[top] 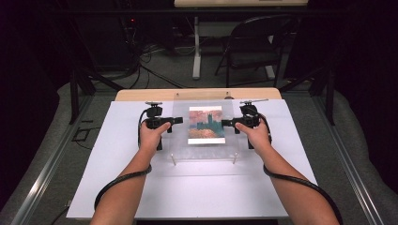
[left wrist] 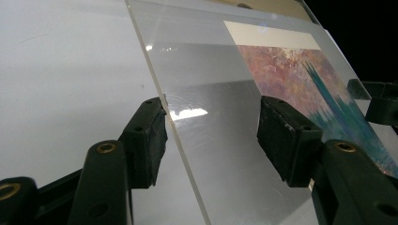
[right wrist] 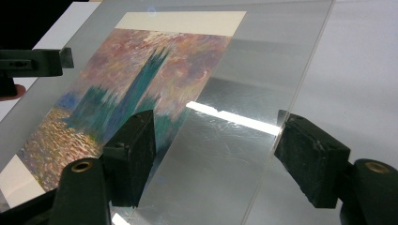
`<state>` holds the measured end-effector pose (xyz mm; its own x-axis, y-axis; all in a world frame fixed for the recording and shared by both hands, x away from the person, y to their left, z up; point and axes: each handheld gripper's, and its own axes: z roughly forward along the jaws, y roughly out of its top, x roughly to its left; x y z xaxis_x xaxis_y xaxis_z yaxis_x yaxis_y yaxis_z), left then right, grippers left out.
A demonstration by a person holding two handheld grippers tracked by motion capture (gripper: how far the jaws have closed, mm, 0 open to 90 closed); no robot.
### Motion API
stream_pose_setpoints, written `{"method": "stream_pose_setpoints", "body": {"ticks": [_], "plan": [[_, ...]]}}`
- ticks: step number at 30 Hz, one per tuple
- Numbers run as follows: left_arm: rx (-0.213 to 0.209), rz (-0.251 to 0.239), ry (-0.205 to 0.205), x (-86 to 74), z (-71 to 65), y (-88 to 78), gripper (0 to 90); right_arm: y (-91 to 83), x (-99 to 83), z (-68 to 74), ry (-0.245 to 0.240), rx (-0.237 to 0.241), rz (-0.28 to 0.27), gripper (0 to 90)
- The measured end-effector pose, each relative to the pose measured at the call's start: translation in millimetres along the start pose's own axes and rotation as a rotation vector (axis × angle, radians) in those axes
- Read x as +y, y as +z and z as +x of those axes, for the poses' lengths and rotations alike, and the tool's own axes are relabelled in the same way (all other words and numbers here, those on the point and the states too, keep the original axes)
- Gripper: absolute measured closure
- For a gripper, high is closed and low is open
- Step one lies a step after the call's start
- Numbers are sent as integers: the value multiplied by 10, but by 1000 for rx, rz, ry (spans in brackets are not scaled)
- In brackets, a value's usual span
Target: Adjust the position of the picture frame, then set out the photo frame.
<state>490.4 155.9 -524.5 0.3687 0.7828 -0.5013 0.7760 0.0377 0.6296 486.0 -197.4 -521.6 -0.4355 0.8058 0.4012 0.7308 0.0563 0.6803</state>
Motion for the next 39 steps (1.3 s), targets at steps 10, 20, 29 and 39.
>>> {"method": "stream_pose_setpoints", "body": {"ticks": [10,20,29,39], "plan": [[-3,-12,15,21,-50,-94,464,-96,15,52,-17,-6,-17,330],[-7,-27,19,21,-91,-179,492,-169,25,106,-41,-14,-24,347],[-14,-43,33,14,-133,-256,514,-251,25,150,-52,-19,-36,374],[-21,-51,45,16,-190,-369,547,-352,26,206,-61,-23,-51,416]]}}
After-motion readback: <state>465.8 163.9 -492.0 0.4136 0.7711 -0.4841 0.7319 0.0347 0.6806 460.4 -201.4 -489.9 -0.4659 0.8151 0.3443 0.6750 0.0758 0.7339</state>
